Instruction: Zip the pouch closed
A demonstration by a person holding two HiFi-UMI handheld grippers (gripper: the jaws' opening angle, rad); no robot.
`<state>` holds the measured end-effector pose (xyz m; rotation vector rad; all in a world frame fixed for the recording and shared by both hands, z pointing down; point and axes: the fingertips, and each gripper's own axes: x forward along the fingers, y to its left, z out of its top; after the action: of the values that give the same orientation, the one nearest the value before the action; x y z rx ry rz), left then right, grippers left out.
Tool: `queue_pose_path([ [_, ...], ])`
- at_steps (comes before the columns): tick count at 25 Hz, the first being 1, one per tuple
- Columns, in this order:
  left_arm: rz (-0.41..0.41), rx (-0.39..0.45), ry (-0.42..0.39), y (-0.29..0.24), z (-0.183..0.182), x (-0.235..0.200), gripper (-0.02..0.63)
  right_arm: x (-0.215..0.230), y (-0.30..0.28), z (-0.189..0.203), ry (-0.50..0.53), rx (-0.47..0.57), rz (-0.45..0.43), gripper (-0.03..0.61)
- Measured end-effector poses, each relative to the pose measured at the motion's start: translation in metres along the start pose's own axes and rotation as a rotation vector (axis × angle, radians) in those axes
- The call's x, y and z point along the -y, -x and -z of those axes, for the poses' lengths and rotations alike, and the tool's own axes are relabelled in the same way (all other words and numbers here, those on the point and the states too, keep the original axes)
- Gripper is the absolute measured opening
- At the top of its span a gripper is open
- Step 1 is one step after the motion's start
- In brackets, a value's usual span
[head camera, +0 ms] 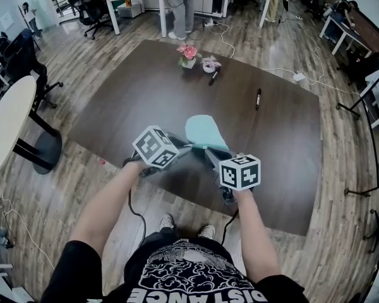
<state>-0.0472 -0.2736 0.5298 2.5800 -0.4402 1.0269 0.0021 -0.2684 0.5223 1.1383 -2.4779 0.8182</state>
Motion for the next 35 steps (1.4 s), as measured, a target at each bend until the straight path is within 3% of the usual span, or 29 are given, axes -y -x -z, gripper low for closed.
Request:
queue_pose_path([
  [35, -0.054, -0.015, 0.039, 0.001, 0.010, -0.013, 0.021, 0.005, 0.000, 0.002, 0.000, 0.002, 0.029, 0.006],
])
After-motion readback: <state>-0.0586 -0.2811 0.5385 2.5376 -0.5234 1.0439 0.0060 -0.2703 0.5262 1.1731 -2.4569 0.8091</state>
